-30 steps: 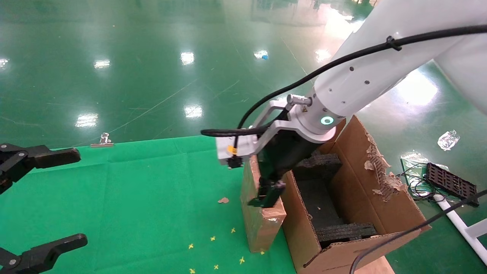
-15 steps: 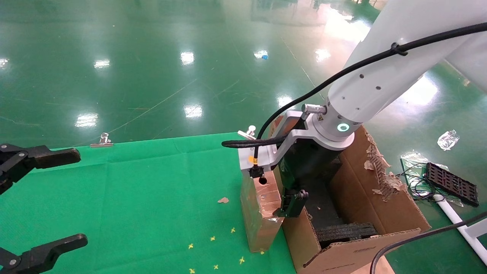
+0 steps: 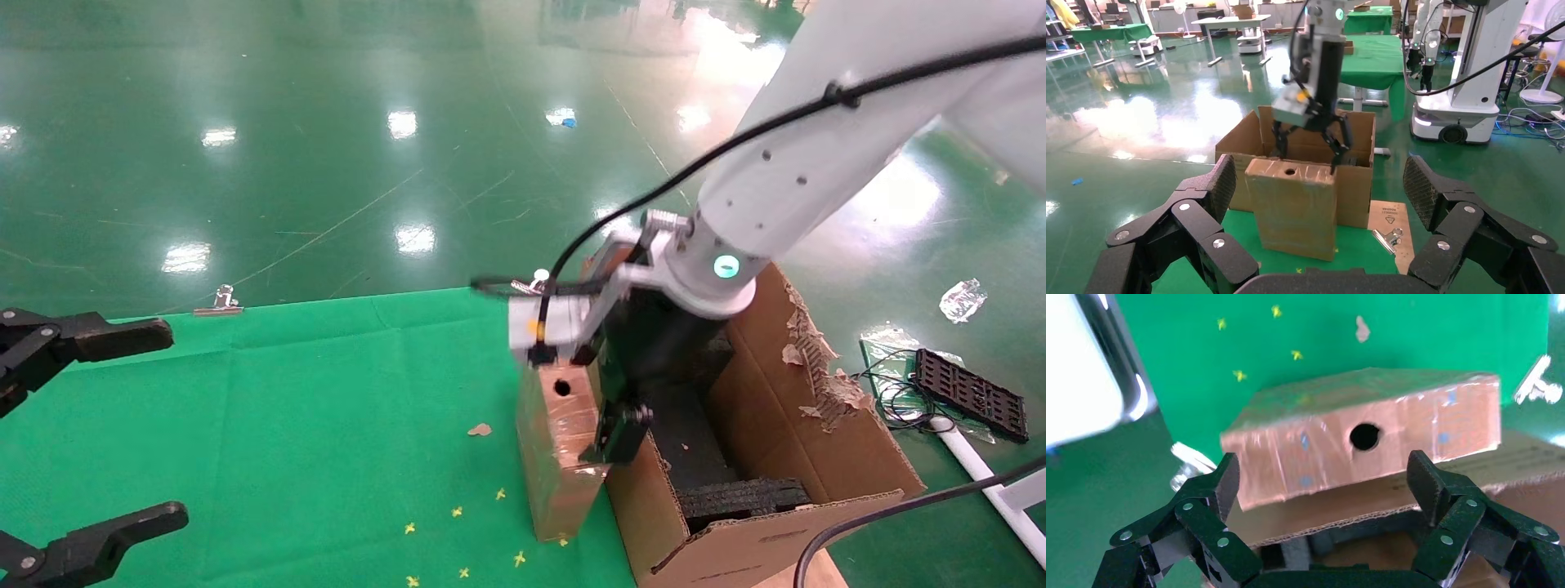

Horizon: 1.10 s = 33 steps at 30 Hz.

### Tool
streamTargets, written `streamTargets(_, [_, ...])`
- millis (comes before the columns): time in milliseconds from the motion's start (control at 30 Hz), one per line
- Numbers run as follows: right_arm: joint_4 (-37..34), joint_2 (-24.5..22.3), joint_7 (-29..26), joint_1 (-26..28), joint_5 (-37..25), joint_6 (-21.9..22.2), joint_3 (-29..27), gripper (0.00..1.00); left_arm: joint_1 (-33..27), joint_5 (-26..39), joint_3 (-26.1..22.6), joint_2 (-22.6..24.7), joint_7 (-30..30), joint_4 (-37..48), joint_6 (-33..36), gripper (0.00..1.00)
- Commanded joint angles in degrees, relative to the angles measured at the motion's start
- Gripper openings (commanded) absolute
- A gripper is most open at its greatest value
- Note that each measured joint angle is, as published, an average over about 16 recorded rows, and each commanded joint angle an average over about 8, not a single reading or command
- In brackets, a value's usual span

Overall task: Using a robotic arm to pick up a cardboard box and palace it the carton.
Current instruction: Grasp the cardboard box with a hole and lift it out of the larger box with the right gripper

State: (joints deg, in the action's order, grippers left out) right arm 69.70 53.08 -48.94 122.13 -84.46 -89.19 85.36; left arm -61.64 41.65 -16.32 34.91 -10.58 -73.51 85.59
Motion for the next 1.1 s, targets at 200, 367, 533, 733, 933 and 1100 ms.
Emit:
streamTargets(200, [-10.88,1.78,-7.87,1.14,3.91,-0.51,0.12,1.0,-0.01,-0.02,-0.03,-0.01,0.01,0.0,-0.01,1.0])
streamTargets(367, [-21.06,5.3,-14.68,1.03,4.88,-0.89,2.06,1.0,-0.01,-0.03,-0.05,-0.02,0.02,0.0,-0.02,1.0])
streamTargets(533, [-27.45,8.08,-18.31,0.65,5.62,-0.84,3.82,1.0,-0.01,-0.05,-0.07,-0.03,0.03,0.0,-0.03,1.0])
streamTargets(733, [-32.47,9.87,-18.72,-1.45,8.06,-0.69,4.72,1.0,-0.02,-0.06,-0.09,-0.04,0.05,0.0,-0.04,1.0])
streamTargets(933, [-35.22,11.61,-18.98,-3.01,8.44,-0.66,6.39,0.86,-0.02,-0.08,-0.12,-0.05,0.06,0.0,-0.05,1.0])
streamTargets(1100, [-35.48,12.47,-19.23,-3.34,8.17,-0.49,7.71,0.25,-0.03,-0.09,-0.14,-0.06,0.07,0.0,-0.06,0.68])
